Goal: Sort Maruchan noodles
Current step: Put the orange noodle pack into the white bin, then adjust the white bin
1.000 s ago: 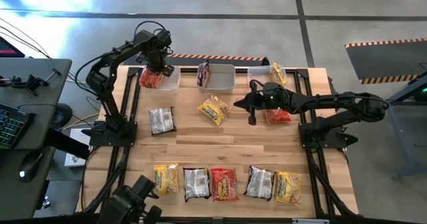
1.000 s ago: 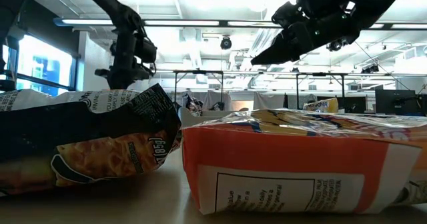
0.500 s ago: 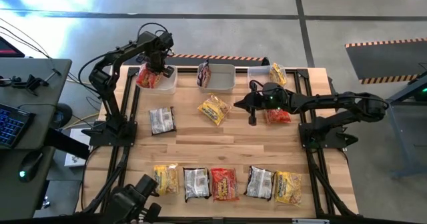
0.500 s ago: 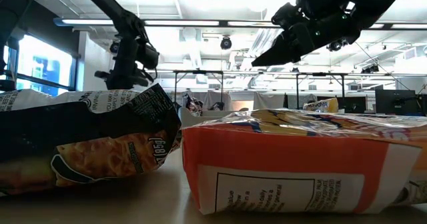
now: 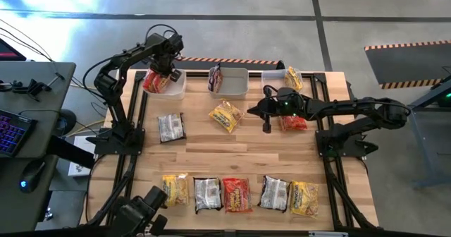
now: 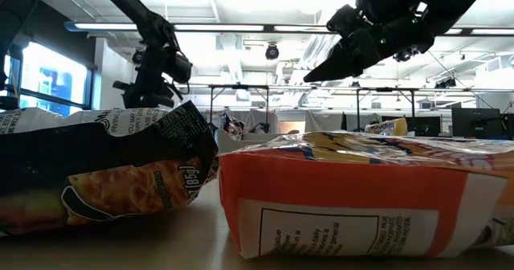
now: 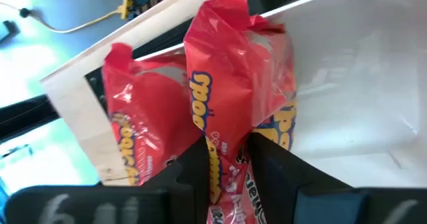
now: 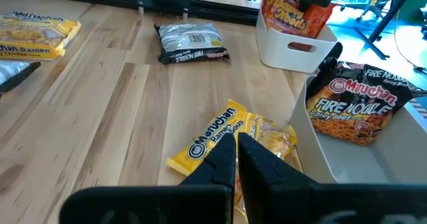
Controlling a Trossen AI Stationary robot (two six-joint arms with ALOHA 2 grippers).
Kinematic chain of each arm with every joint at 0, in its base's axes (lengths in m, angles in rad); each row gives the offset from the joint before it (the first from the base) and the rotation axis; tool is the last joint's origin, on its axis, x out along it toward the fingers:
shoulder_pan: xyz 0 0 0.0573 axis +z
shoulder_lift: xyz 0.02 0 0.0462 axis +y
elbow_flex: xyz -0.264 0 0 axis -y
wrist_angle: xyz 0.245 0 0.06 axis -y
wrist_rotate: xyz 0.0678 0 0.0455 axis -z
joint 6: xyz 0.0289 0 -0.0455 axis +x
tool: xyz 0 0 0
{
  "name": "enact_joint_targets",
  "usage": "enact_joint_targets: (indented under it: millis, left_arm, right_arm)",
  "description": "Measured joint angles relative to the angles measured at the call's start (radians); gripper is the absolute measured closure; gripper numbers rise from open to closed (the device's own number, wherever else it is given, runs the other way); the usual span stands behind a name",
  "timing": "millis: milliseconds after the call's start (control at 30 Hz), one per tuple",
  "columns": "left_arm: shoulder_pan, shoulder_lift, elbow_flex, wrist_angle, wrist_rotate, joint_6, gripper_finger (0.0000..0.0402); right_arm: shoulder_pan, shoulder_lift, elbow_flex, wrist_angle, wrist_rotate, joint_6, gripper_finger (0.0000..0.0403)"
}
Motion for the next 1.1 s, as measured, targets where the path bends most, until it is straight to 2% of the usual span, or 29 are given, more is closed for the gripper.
enact_joint_targets:
  millis: [233, 567, 633, 767, 833, 967, 1100]
  left_arm:
    - [-0.003, -0.01, 0.0, -0.028, -0.045, 0.009, 0.0308]
    - [-0.022, -0.091, 0.0, -0.032, -0.041, 0.065, 0.0308]
    - [-0.04, -0.109, 0.0, -0.023, 0.003, 0.101, 0.0313]
    - [-0.097, -0.126, 0.001, 0.027, 0.213, 0.198, 0.0333]
    - [-0.128, -0.124, 0.001, 0.059, 0.279, 0.236, 0.0348]
    - [-0.182, -0.097, 0.001, 0.118, 0.291, 0.258, 0.0381]
    - [-0.18, -0.055, 0.0, 0.136, 0.263, 0.246, 0.0399]
  right_arm:
    - [0.0, 0.0, 0.0, 0.0, 0.0, 0.0, 0.0403]
    - [0.0, 0.0, 0.0, -0.001, 0.0, 0.0, 0.0403]
    - [0.0, 0.0, 0.0, -0.001, 0.0, 0.0, 0.0403]
    - [0.0, 0.0, 0.0, -0.003, 0.0, 0.0, 0.0403]
    - [0.0, 0.0, 0.0, -0.005, 0.0, 0.0, 0.0403]
    - [0.0, 0.0, 0.0, -0.007, 0.0, 0.0, 0.0403]
    - [0.0, 0.0, 0.001, -0.011, 0.0, 0.0, 0.0403]
